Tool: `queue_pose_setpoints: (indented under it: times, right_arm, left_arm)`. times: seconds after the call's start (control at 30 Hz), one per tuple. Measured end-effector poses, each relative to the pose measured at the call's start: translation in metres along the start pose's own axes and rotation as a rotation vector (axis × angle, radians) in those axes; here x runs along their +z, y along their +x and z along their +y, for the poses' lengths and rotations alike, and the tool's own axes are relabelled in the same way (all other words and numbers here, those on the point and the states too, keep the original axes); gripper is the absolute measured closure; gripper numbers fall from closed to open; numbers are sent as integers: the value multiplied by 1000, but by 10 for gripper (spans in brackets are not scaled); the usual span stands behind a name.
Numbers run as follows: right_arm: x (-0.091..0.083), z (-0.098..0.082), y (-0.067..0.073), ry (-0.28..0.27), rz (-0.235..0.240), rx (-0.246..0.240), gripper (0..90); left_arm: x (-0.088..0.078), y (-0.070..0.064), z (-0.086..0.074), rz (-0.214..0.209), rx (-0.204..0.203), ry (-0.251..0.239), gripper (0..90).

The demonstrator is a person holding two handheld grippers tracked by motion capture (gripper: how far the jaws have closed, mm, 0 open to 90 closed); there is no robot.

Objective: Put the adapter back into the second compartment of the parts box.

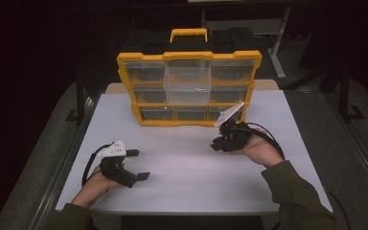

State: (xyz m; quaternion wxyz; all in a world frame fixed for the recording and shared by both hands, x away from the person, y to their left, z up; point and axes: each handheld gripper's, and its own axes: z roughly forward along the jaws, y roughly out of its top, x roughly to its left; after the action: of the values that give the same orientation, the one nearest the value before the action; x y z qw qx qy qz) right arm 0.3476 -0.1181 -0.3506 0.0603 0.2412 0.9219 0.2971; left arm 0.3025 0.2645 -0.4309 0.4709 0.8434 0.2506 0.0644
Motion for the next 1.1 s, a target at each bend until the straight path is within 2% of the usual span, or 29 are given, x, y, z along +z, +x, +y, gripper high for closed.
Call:
queue_pose_setpoints:
  times: [1.1]
  right_arm:
    - [-43,27,-14,-37,2,-21,753]
  left_arm:
    - [0,0,0,-2,-4,-6,0]
